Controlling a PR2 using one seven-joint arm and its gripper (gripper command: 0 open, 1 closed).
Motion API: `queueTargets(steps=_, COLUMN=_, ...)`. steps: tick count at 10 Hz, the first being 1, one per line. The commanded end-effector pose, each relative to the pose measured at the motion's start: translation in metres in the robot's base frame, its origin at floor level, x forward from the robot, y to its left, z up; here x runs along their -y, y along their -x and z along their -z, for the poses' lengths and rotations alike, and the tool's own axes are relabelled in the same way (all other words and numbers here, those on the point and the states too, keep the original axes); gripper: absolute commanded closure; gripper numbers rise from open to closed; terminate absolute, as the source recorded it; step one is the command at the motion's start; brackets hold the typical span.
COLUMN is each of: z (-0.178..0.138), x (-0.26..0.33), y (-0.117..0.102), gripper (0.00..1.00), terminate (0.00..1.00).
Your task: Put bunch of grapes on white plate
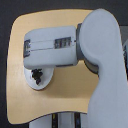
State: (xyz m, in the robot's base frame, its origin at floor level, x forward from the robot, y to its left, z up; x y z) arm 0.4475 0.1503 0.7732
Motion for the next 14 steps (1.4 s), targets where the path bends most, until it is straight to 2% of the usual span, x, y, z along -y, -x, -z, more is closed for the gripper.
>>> queueTargets(steps=1, z=0.0, x=0.007, y=-0.007, gripper=1.0, terminate=0.0)
queueTargets(steps=7, z=-0.008, x=0.017, y=-0.002, gripper=1.0, terminate=0.0)
queueTargets(steps=9, z=-0.022, x=0.017, y=-0.002, gripper=1.0, terminate=0.0)
queueTargets(steps=10, z=-0.032, x=0.018, y=-0.004, gripper=0.0, terminate=0.0)
queueTargets(steps=11, z=-0.05, x=0.018, y=-0.006, gripper=0.0, terminate=0.0)
queueTargets(steps=13, z=-0.097, x=0.027, y=-0.026, gripper=0.0, terminate=0.0)
queueTargets(steps=14, z=-0.11, x=0.032, y=-0.03, gripper=0.0, terminate=0.0)
